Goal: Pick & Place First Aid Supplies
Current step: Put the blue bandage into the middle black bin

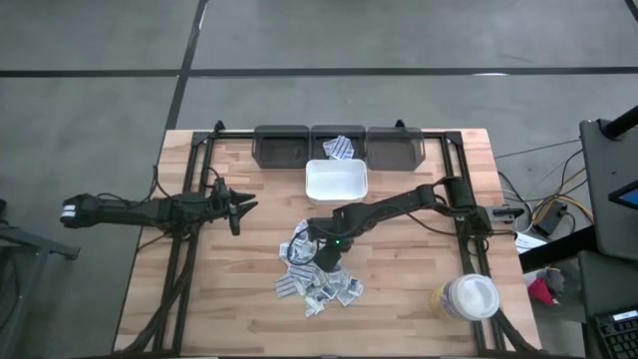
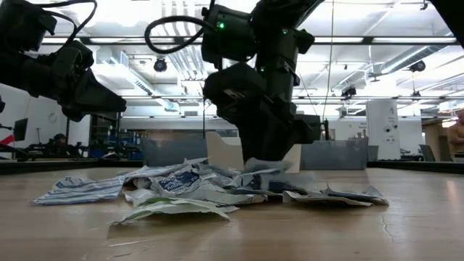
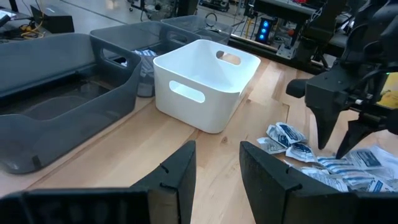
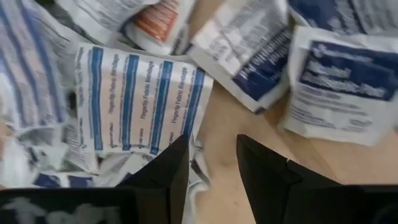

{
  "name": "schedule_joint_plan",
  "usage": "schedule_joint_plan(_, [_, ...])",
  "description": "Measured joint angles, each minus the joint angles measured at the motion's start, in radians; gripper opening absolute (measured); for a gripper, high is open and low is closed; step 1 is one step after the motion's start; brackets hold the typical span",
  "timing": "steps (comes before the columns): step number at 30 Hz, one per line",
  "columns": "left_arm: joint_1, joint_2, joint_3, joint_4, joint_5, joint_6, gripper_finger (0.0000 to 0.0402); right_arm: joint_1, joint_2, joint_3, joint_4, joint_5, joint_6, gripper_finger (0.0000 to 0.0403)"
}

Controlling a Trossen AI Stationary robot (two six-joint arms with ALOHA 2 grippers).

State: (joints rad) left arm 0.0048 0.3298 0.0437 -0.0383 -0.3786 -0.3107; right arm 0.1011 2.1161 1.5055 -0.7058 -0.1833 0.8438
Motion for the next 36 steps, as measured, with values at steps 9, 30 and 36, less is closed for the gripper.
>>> schedule_joint_plan(9, [0.0, 0.0, 0.0, 0.001, 0.0, 0.0, 0.0124, -0.003, -0.001, -0.013, -0.022, 0.022, 0.068, 0.0111])
schedule_joint_plan(30, [0.0, 0.0, 0.0, 0.001, 0.0, 0.0, 0.0124, -0.006, -0.042, -0.008, -0.253, 0.062, 0.07, 0.0073])
schedule_joint_plan(36, [0.0, 0.0, 0.0, 0.001, 0.0, 0.0, 0.0124, -0.006, -0.07, -0.007, -0.24, 0.065, 0.047, 0.0085])
